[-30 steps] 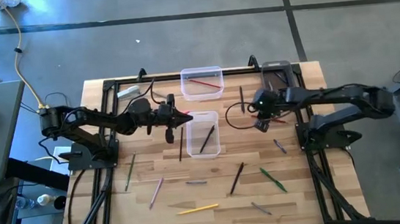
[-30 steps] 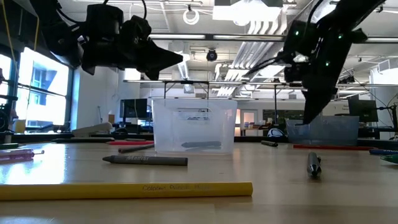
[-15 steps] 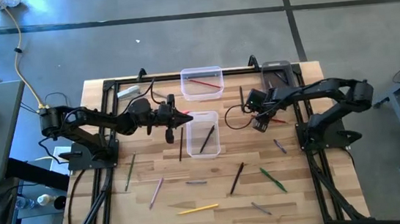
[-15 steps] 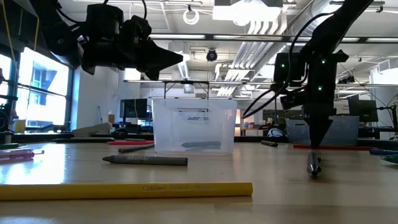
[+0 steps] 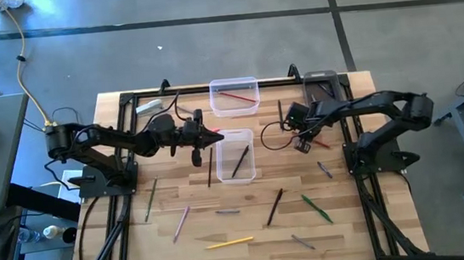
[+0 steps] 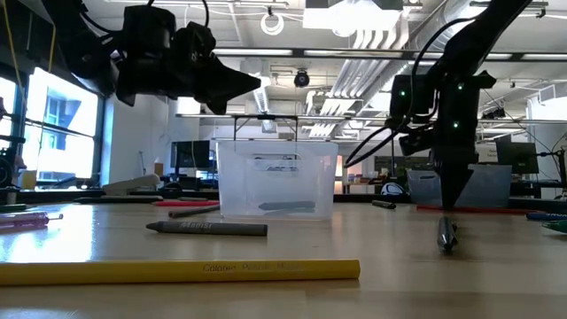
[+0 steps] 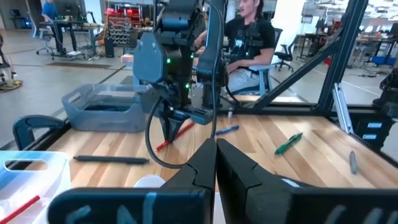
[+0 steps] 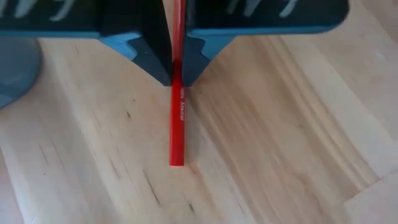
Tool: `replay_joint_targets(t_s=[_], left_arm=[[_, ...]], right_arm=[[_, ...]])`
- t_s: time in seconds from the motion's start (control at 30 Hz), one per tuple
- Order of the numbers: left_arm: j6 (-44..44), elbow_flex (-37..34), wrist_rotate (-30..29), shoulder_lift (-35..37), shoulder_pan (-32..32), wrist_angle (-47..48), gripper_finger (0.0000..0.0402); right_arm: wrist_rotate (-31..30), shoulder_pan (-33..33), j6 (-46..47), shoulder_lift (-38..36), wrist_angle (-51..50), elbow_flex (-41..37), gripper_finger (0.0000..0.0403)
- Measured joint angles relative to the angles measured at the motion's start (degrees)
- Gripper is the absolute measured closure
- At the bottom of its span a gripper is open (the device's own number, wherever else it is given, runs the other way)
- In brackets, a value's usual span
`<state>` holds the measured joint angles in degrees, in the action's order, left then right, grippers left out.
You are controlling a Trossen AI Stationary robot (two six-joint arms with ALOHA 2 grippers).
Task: Sort crayons/erasers/pens/pencils in bins
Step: Put the red color pencil into the top transparent bin
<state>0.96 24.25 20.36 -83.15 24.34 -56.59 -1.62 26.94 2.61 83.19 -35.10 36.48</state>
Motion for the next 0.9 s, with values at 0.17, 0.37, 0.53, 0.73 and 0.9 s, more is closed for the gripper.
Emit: replay_joint_targets(t_s=[0.17, 0.37, 0.53, 0.73, 0.9], left_arm=[[1.36, -0.13, 0.02, 1.43, 0.74, -0.05, 0.0401], [3.52, -2.26, 0.02, 3.77, 3.75, -0.21, 0.0401], [4.86, -3.19, -0.01, 4.78, 5.40, -0.30, 0.0401], [4.89, -3.19, 0.01, 4.77, 5.74, -0.28, 0.0401], [4.90, -3.19, 0.00, 4.76, 5.75, -0.27, 0.0401]], right_arm=[[3.81, -0.22, 1.22, -2.71, -3.04, 1.97, 0.0390], [4.92, -1.43, 1.43, -6.32, -3.57, 6.04, 0.0396], [4.60, -2.70, 2.18, -6.61, -4.13, 11.80, 0.0397], [3.87, -2.30, 4.23, -6.00, -2.70, 21.34, 0.0397], [3.69, -0.67, 4.92, -1.06, -0.39, 30.69, 0.0398]])
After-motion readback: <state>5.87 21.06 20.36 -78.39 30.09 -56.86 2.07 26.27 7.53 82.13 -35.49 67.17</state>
